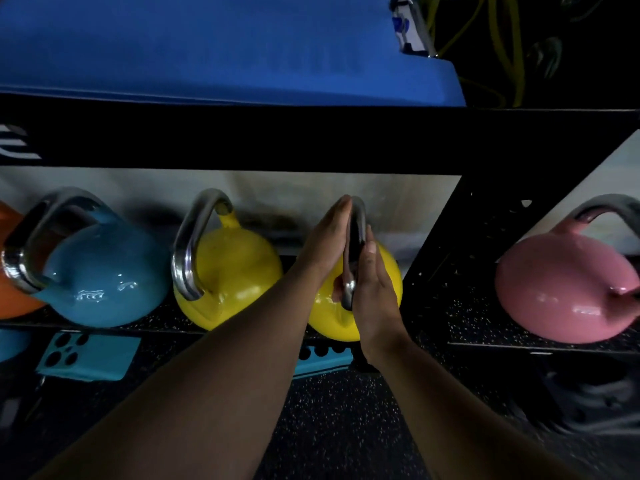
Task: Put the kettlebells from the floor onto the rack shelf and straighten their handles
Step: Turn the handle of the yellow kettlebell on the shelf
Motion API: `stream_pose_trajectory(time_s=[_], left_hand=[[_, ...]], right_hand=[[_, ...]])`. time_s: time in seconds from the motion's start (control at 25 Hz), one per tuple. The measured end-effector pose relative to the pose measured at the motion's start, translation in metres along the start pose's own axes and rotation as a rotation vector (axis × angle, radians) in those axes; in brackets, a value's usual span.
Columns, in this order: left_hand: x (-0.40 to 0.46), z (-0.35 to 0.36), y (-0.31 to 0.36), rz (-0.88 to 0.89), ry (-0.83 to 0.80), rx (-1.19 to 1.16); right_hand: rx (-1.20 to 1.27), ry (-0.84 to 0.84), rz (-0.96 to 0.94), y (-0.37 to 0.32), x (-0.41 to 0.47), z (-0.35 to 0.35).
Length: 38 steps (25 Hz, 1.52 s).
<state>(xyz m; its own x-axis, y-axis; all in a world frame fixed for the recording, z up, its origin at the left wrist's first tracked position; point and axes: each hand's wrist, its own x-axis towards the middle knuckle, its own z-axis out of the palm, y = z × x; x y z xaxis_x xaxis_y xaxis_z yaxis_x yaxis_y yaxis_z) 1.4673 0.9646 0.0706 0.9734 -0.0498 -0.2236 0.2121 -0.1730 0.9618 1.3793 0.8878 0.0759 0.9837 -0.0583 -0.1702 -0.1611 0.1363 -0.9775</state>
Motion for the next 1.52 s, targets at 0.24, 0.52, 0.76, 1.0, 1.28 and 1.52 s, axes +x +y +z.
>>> stream_pose_trajectory(time_s=[0.24,0.52,0.76,1.0,1.28,1.52], left_hand=[[0.003,0.000,-0.004,0.050,0.027,-0.021],[0.005,0.004,-0.008,0.048,0.080,-0.014],[0.012,0.002,-0.013,0.053,0.082,0.029],[0.009,0.003,-0.013,0.054,0.074,0.050],[0.011,-0.006,0.000,0.056,0.062,0.357],[-0.007,-0.026,0.029,0.134,0.045,0.918]], right_hand=[[-0.023,0.001,-0.050,0.001,0.003,-0.001],[0.061,0.011,-0.029,0.008,0.004,-0.001],[0.079,-0.040,-0.037,0.006,0.007,-0.006],[0.059,-0.049,-0.051,0.009,0.009,-0.007],[-0.045,-0.068,-0.044,0.006,0.010,-0.014],[-0.613,-0.039,-0.012,-0.027,0.007,-0.039]])
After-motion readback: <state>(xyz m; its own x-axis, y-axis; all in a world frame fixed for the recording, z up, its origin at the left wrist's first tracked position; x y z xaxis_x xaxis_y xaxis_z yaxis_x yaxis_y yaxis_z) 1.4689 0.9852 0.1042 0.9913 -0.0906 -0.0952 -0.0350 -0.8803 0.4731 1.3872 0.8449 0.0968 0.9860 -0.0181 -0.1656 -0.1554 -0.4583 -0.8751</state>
